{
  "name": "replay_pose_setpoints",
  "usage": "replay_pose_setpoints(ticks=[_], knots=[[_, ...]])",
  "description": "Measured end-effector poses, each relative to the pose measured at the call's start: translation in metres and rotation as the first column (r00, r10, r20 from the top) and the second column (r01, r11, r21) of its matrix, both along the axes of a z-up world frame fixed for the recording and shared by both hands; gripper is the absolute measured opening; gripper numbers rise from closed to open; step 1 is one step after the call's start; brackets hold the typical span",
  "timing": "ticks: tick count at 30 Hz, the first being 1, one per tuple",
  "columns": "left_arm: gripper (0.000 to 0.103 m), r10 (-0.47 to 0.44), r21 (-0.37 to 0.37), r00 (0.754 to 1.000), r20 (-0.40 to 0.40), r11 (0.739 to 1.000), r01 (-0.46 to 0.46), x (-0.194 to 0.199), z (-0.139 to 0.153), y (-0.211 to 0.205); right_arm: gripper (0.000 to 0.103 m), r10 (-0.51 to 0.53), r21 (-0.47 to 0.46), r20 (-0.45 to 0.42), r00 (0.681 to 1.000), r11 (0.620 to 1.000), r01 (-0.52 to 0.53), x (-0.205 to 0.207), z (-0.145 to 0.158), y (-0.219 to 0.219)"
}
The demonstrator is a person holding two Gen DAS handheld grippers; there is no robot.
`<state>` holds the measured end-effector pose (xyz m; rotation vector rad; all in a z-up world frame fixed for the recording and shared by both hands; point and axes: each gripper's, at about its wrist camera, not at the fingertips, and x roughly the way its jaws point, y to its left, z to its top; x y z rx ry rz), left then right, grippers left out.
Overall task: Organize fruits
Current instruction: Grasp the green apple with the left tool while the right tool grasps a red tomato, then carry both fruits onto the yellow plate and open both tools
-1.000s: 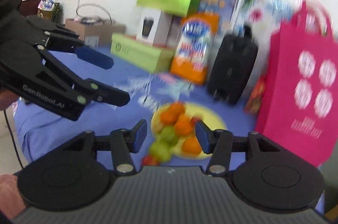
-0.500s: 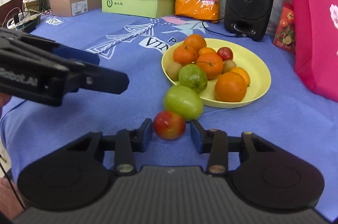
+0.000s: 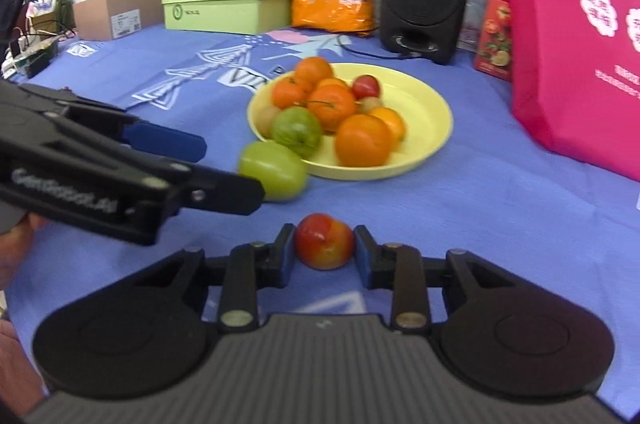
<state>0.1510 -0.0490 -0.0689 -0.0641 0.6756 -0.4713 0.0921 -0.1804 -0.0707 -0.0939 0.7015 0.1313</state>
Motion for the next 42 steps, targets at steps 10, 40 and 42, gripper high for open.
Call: replay_pose_setpoints(ticks=[10,40,42], knots=[[0.044,0.005,0.011,0.999,-0.04,1.0,-0.005,0.02,-0.014,-0.01,0.031,-0.001,0.01,-0.001,1.0,1.0,0.001,-0.005,-0.002,-0.008],[0.044,0.015,-0.023,0.999,0.049,1.0,-0.014,-0.012,0.035,0.026,0.031,-0.002,-0.05,0.043,0.999,0.999,0.004,-0.013,0.029,0.002],[0.044,0.016,-0.018,0.998,0.065,1.0,-0.015,-0.009,0.042,0.026,0.031,-0.003,-0.061,0.065,0.998,0.998,0.007,-0.008,0.039,0.0]])
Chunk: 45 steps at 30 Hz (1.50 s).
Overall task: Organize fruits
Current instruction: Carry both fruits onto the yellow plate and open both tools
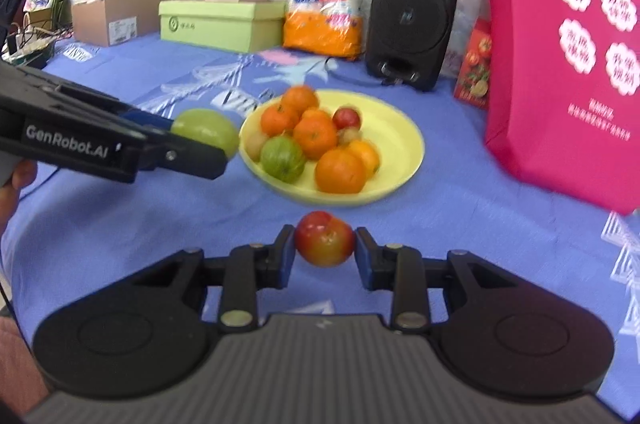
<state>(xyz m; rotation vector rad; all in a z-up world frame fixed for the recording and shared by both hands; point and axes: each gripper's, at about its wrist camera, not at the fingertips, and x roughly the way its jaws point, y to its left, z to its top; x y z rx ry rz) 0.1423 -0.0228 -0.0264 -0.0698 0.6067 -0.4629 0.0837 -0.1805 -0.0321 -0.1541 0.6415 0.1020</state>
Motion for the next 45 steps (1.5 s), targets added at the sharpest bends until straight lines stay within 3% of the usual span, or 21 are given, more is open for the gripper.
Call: replay_pose_setpoints(ticks=[6,12,28,45], knots=[[0.044,-0.005,0.027,0.999,0.047,1.0,0.003,0.021,0.022,-0.007,0.031,0.001,-0.043,0.057,0.998,0.999,0.002,0.019,0.027,-0.006],[0.044,-0.007,0.04,0.999,0.047,0.999,0.006,0.052,0.028,-0.015,0.031,0.001,-0.054,0.079,0.997,0.999,0.003,0.043,0.038,-0.012],[0.044,0.059,0.12,0.996,-0.071,0.991,-0.05,0.186,-0.009,-0.053,0.031,-0.059,0.012,0.001,0.998,0.998,0.059,0.132,-0.003,-0.037],[0.047,0.054,0.13,0.994,-0.094,0.991,-0.041,0.2,-0.02,-0.059,0.031,-0.051,0.027,-0.015,0.999,0.998,0.051,0.157,-0.02,-0.039]])
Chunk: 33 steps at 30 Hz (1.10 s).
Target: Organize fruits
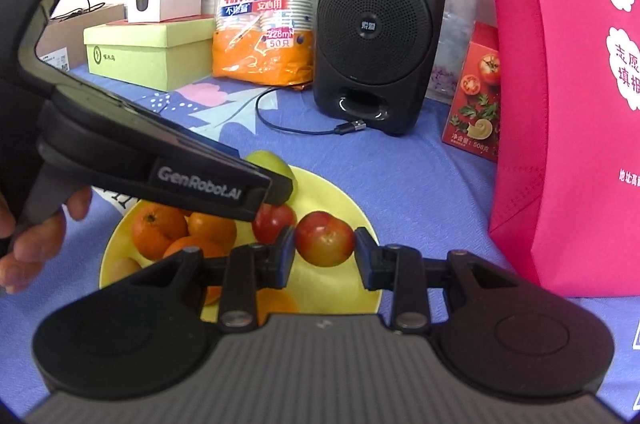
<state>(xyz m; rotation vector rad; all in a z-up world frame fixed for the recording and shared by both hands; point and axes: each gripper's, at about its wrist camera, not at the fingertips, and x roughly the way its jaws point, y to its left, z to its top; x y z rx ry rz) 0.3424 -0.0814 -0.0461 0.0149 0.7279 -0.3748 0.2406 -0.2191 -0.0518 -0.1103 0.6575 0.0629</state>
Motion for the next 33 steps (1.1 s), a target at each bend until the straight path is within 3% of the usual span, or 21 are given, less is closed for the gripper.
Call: replay_pose_setpoints(ticks=[10,12,14,16,17,19,25,28,33], knots=[[0.049,0.013,0.017,0.999,0.039,1.0,-0.014,-0.027,0.018,0.006,0.036,-0.008,-0.001,0.03,1.0,1.0,0.008,-0.023,0.015,0.001],[0.068,0.028,0.013,0.998,0.055,1.0,-0.029,-0.039,0.026,0.008,0.043,-0.03,0.015,0.038,0.999,0.999,0.029,-0.032,0.02,0.001],[0.077,0.048,-0.001,0.996,0.079,0.999,-0.048,-0.056,0.036,0.011,0.064,-0.062,0.039,0.049,0.997,0.997,0.061,-0.042,0.025,0.001],[0.079,0.053,-0.006,0.993,0.103,0.999,-0.052,-0.077,0.046,0.013,0.072,-0.088,0.066,0.062,0.994,0.994,0.084,-0.057,0.032,0.003],[0.083,0.055,-0.006,0.992,0.112,0.998,-0.055,-0.089,0.051,0.014,0.084,-0.101,0.081,0.074,0.992,0.992,0.095,-0.066,0.036,0.004],[0.102,0.071,-0.009,0.989,0.13,0.997,-0.07,-0.113,0.059,0.017,0.103,-0.135,0.109,0.11,0.985,0.986,0.123,-0.086,0.044,0.007],[0.103,0.143,0.0,0.977,0.157,0.989,-0.145,-0.182,0.075,0.034,0.103,-0.242,0.196,0.072,0.968,0.955,0.224,-0.136,0.065,0.006],[0.103,0.183,-0.016,0.973,0.143,0.983,-0.182,-0.211,0.08,0.043,0.103,-0.29,0.165,0.044,0.956,0.946,0.28,-0.16,0.076,0.008],[0.103,0.208,-0.008,0.968,0.143,0.978,-0.209,-0.264,0.084,0.055,0.103,-0.361,0.108,0.098,0.928,0.93,0.35,-0.212,0.091,0.023]])
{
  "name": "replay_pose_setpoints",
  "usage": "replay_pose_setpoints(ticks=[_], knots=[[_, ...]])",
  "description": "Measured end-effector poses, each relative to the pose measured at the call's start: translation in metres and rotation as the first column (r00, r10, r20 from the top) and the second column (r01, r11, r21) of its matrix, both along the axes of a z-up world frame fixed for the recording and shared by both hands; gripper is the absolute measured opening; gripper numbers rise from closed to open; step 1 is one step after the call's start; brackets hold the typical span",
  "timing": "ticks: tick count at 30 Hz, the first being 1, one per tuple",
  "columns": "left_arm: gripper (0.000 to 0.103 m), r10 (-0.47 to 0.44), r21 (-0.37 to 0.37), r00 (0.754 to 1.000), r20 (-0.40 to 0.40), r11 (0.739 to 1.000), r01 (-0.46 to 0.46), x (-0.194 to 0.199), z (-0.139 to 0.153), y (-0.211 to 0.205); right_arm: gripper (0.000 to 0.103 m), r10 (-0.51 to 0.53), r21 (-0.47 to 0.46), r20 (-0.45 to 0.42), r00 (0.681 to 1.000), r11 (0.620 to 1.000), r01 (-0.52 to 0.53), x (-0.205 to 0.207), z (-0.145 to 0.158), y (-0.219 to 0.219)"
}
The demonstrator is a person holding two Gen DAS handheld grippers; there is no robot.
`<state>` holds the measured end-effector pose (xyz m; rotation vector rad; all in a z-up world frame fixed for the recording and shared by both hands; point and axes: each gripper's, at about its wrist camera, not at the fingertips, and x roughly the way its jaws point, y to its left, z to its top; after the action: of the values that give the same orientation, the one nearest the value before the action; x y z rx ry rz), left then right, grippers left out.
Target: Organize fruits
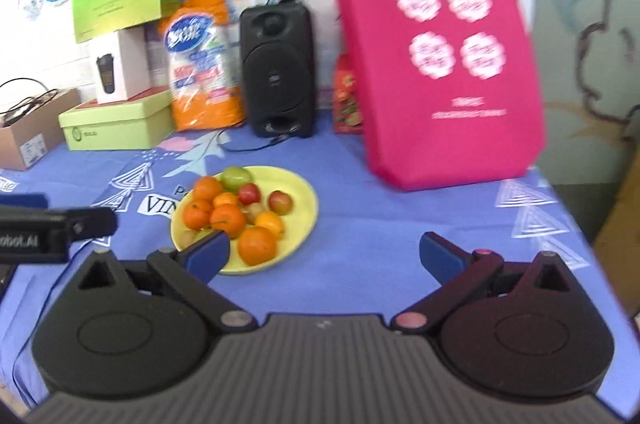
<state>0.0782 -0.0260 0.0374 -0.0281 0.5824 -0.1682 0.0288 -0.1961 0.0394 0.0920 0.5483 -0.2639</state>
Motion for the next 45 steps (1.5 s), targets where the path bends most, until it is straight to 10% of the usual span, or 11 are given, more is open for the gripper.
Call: replay_pose_setpoints(ticks=[17,45], knots=[[0.103,-0.001,0.05,1.0,0.022,0.999,0.0,-0.125,-0.03,0.006,0.103,0.02,-0.006,-0.089,0.996,1.0,-0.02,-0.071,-0.032,0.041],[0.103,0.061,0.095,0.998,-0.02,0.994,-0.059,-0.119,-0.033,0.001,0.103,0.039,-0.001,-0.093,0.995,0.999,-0.039,-0.078,-0.04,0.041]])
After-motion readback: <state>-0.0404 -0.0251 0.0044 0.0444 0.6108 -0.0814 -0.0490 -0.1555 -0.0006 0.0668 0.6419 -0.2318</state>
